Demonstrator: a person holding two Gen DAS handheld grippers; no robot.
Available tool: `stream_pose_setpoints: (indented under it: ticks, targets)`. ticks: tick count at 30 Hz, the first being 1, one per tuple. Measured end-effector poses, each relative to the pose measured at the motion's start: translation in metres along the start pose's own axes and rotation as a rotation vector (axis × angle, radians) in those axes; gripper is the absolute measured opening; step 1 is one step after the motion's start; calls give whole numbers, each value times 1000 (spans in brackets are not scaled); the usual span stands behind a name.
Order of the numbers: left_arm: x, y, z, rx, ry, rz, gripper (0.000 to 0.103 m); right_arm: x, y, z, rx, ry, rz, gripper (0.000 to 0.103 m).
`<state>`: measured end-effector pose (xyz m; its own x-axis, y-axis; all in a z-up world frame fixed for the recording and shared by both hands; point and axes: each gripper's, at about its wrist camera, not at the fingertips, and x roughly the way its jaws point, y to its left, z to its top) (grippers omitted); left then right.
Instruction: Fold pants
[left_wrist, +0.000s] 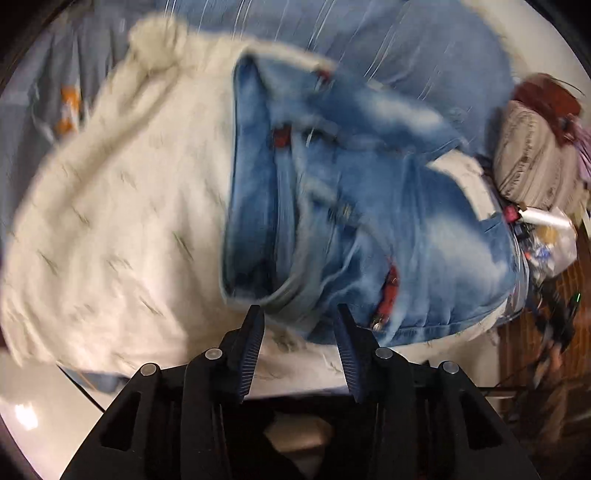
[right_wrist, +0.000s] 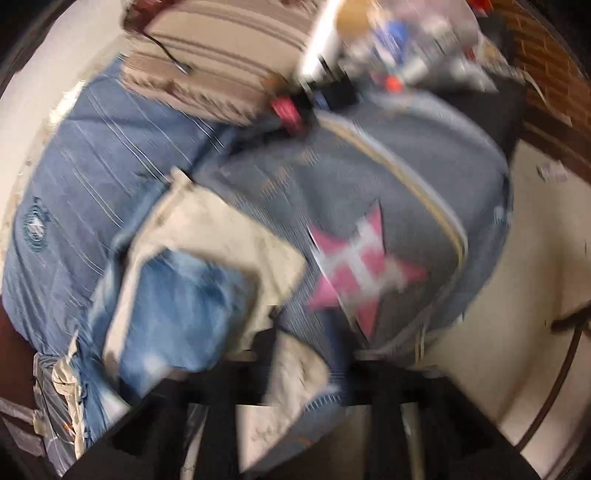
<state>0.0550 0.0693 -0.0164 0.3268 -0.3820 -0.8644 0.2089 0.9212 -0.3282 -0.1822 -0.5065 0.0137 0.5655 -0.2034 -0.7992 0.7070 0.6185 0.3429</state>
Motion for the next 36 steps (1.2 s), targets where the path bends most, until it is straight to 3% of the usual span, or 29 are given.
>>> stream_pose_setpoints:
  ticks: [1,2,4,7,9,10,11,12,13,16,20,23,25,30,32,35,36]
  targets:
    - [-6,-1,7,7,-39,25,48,0,9,4,-27,-7,17,90]
    - [-11,0,11,3,-61,44,59,8,25,12,-79,-1,45,91]
    - [-10,3,26,-44,-104,86,67,35,57,26,-172,27,73,91]
    - [22,5,49,-135,-29,79,64,69,91,31,-258,61,51,90]
    - [45,1,50,-161,40,79,60,99,109,36,-302,131,40,90]
    - [53,-2,51,-156,62,95,55,111,118,35,-329,178,55,73]
    - [64,-5,56,-146,85,112,55,111,121,31,-360,192,61,50]
    - [69,-9,55,-132,97,118,55,108,126,26,-401,208,61,5]
    - [74,-12,53,-113,93,131,55,100,129,23,-430,191,51,2]
    - [78,-20,48,-66,60,172,57,65,118,29,-416,75,44,2]
    - [93,-27,50,-44,67,213,60,84,72,38,-322,135,-74,2]
    - [90,-29,47,-25,63,227,61,86,58,32,-296,140,-78,2]
    - [92,-30,47,-9,68,244,63,92,49,34,-277,139,-131,3]
    - [79,-27,44,-26,81,210,61,55,30,58,-147,7,-80,0]
    - [82,-23,45,-42,89,205,61,47,18,71,-118,5,-62,1]
    - [81,-24,45,-48,70,211,61,60,19,64,-105,104,72,21]
    - [81,-26,45,-45,66,212,61,66,27,57,-138,121,77,47]
